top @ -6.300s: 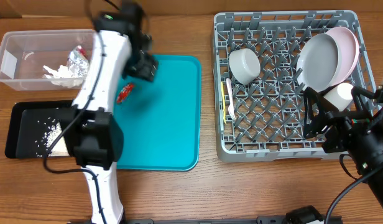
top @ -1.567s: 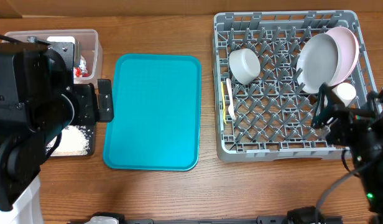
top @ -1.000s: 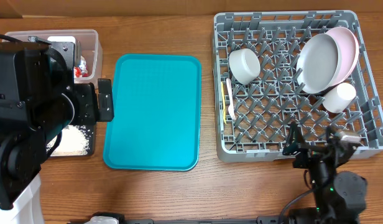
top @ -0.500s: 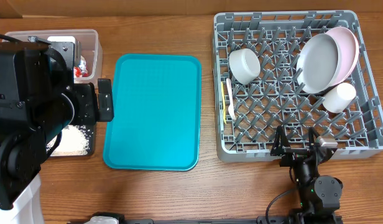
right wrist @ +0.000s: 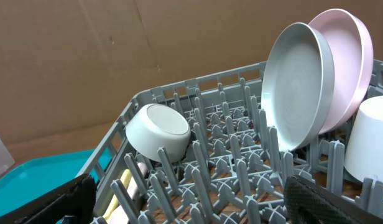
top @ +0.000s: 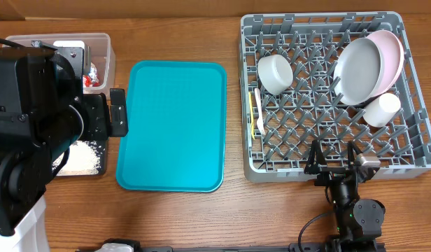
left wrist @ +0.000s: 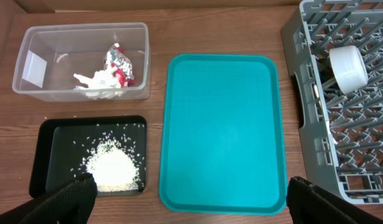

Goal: Sort waste into correct bins and load items into the dishwasher rack

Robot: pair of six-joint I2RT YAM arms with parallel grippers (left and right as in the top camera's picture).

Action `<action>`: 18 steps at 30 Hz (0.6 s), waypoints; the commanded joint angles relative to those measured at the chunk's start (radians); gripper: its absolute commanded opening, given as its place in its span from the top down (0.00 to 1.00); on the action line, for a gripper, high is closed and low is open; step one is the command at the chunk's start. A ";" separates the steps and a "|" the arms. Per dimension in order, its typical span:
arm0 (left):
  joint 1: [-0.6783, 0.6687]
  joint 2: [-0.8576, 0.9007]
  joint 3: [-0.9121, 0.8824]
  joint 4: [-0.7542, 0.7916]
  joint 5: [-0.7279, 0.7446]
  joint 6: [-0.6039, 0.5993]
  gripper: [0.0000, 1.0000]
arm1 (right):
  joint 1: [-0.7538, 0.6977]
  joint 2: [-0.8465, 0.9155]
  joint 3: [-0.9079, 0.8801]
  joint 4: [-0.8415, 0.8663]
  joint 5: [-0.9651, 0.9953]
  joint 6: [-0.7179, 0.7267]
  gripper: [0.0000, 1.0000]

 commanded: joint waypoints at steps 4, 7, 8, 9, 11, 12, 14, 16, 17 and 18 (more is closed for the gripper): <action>-0.006 0.003 -0.001 0.002 -0.010 -0.013 0.00 | -0.004 -0.012 -0.011 0.008 -0.002 0.000 0.00; -0.006 0.003 -0.001 0.002 -0.009 -0.013 0.00 | -0.004 -0.012 -0.011 0.008 -0.001 0.000 0.00; -0.006 0.003 -0.001 0.002 -0.010 -0.013 0.00 | -0.004 -0.012 -0.011 0.008 -0.002 0.000 0.00; -0.006 0.003 -0.001 0.002 -0.010 -0.013 0.00 | -0.004 -0.012 -0.011 0.008 -0.002 0.000 0.00; -0.006 0.003 -0.001 0.002 -0.009 -0.013 0.00 | -0.004 -0.012 -0.011 0.008 -0.002 0.000 0.00; -0.006 0.003 -0.001 0.002 -0.010 -0.013 0.00 | -0.004 -0.012 -0.011 0.008 -0.002 0.000 0.00; -0.006 0.003 -0.001 0.002 -0.012 -0.011 0.00 | -0.004 -0.012 -0.011 0.008 -0.002 0.000 0.00; -0.005 -0.002 -0.001 0.002 -0.037 -0.010 0.00 | -0.004 -0.012 -0.011 0.008 -0.002 0.000 0.00; -0.002 -0.010 -0.002 0.002 -0.040 -0.009 0.00 | -0.004 -0.012 -0.011 0.008 -0.002 0.000 0.00; 0.003 -0.019 -0.002 0.008 -0.050 -0.002 0.00 | -0.004 -0.012 -0.011 0.008 -0.001 0.000 0.00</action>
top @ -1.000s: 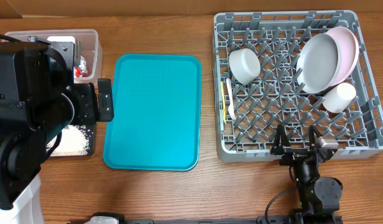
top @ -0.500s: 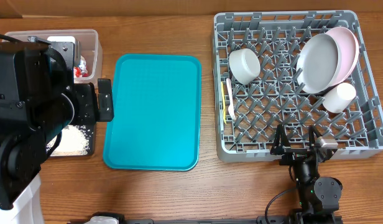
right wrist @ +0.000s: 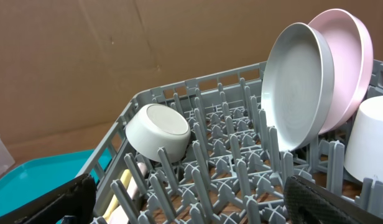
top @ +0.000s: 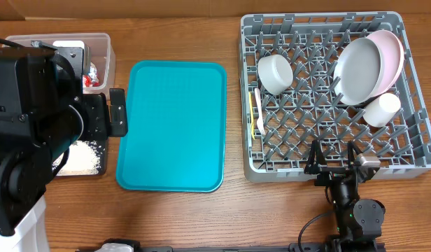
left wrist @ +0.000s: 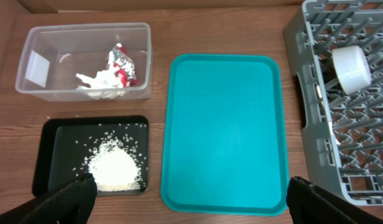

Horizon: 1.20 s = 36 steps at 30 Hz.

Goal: Sort waste into correct bins and load items into the dishwasher rack

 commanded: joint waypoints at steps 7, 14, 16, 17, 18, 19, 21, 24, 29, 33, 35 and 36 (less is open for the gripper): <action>0.081 -0.204 -0.237 0.287 -0.065 -0.003 0.00 | -0.004 -0.012 -0.011 0.008 -0.002 0.000 0.00; 0.127 -0.576 -0.762 0.676 -0.002 0.137 0.00 | -0.004 -0.012 -0.011 0.008 -0.002 0.000 0.00; 0.134 -0.671 -0.887 0.714 -0.001 0.158 0.00 | -0.004 -0.012 -0.011 0.008 -0.002 0.000 0.00; 0.135 -0.713 -0.936 0.727 -0.001 0.158 0.00 | -0.004 -0.012 -0.011 0.008 -0.002 0.000 0.00; 0.137 -0.764 -0.999 0.742 0.000 0.156 0.00 | -0.004 -0.012 -0.011 0.008 -0.002 0.000 0.00; 0.138 -0.815 -1.062 0.758 0.003 0.156 0.00 | -0.004 -0.012 -0.011 0.008 -0.002 0.000 0.00; 0.138 -0.915 -1.181 0.782 0.019 0.156 0.00 | -0.004 -0.012 -0.011 0.008 -0.002 0.000 0.00; 0.138 -1.050 -1.348 0.827 0.032 0.152 0.00 | -0.004 -0.012 -0.011 0.008 -0.002 0.000 0.00; 0.138 -1.249 -1.621 0.954 0.072 0.148 0.00 | -0.004 -0.012 -0.011 0.008 -0.002 0.000 0.00; 0.138 -1.358 -1.787 1.058 0.105 0.108 0.00 | -0.004 -0.012 -0.011 0.008 -0.002 0.000 0.00; 0.138 -1.396 -1.863 1.133 0.104 0.092 0.00 | -0.004 -0.012 -0.011 0.008 -0.002 0.000 0.00; 0.139 -1.393 -1.896 1.183 0.103 0.092 0.00 | -0.004 -0.012 -0.011 0.008 -0.002 0.000 0.00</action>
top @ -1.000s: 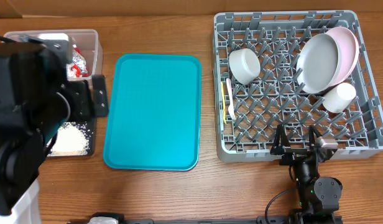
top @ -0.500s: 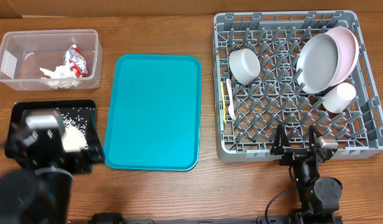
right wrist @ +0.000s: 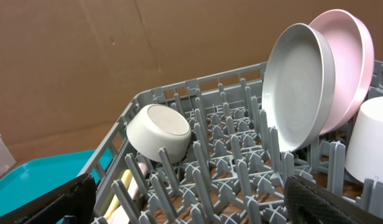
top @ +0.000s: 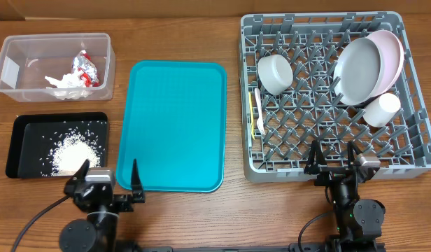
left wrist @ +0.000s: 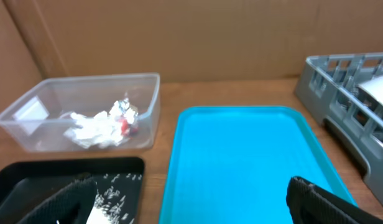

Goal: Sort waste into correct bins and load items into the dishwasher rack

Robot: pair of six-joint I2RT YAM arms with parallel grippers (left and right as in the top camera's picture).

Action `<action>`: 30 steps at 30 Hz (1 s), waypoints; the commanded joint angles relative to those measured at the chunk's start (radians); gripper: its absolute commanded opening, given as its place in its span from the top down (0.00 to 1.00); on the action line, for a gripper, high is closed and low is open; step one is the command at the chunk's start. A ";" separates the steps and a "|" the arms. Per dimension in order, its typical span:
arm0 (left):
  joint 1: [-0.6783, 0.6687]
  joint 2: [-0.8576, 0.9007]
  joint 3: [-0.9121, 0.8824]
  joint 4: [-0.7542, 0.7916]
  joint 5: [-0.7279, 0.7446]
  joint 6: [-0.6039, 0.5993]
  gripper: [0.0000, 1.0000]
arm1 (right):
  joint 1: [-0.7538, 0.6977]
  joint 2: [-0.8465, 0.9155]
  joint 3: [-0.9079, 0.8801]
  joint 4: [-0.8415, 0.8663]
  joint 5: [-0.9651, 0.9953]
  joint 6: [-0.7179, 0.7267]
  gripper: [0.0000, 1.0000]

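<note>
The teal tray [top: 172,124] lies bare in the middle. The grey dishwasher rack [top: 320,172] holds a grey bowl [top: 274,73], a grey plate [top: 358,70], a pink plate [top: 392,49], a white cup [top: 380,109] and utensils [top: 257,112]. A clear bin [top: 19,66] holds crumpled paper and a foil wrapper [top: 82,66]. A black tray [top: 26,133] carries rice. My left gripper [top: 107,180] sits low at the table's front edge, open and holding nothing. My right gripper [top: 332,159] rests open at the rack's front wall, nothing between its fingers.
A brown cardboard wall stands behind the table in both wrist views. Bare wood shows between the teal tray and the rack, and along the front edge between the two arm bases.
My left arm was raised high over the bins, its camera looking straight down. Now it sits low at the front edge, looking level across the tray. The right arm has not moved.
At both earlier moments my left arm hung high over the table's left side, open, hiding the bins from the overhead camera, while the right gripper rested open at the rack. Now the left arm is down at the front edge and both bins show.
</note>
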 commanded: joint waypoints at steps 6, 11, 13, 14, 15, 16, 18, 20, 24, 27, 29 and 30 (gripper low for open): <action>0.007 -0.034 -0.260 0.308 0.032 -0.029 0.00 | -0.003 -0.010 -0.011 0.007 0.000 0.000 0.00; 0.007 -0.034 -0.401 0.476 0.032 -0.030 0.00 | -0.003 -0.010 -0.011 0.007 0.001 0.000 0.00; 0.007 -0.034 -0.439 0.515 0.032 -0.031 0.00 | -0.003 -0.010 -0.011 0.007 0.000 0.000 0.00; 0.007 -0.034 -0.438 0.513 0.032 -0.029 0.00 | -0.003 -0.010 -0.011 0.007 0.001 0.000 0.00; 0.007 -0.035 -0.438 0.514 0.031 -0.028 0.00 | -0.003 -0.010 -0.011 0.007 0.001 0.000 0.00; 0.007 -0.035 -0.438 0.513 0.026 -0.029 0.00 | -0.003 -0.010 -0.011 0.007 0.001 0.000 0.00; 0.007 -0.035 -0.438 0.512 0.024 -0.029 0.00 | -0.003 -0.010 -0.011 0.007 0.000 0.000 0.00; 0.007 -0.035 -0.438 0.512 0.024 -0.029 0.00 | -0.003 -0.010 -0.011 0.007 0.000 0.000 0.00; 0.007 -0.034 -0.438 0.512 0.024 -0.029 0.00 | -0.003 -0.010 -0.011 0.007 0.000 0.000 0.00; 0.007 -0.034 -0.438 0.511 0.024 -0.029 0.00 | -0.003 -0.010 -0.011 0.007 0.000 0.000 0.00; 0.007 -0.034 -0.438 0.512 0.024 -0.029 0.00 | -0.003 -0.010 -0.011 0.007 0.000 0.000 0.00; 0.007 -0.033 -0.438 0.511 0.024 -0.029 0.00 | -0.003 -0.010 -0.011 0.007 0.001 0.000 0.00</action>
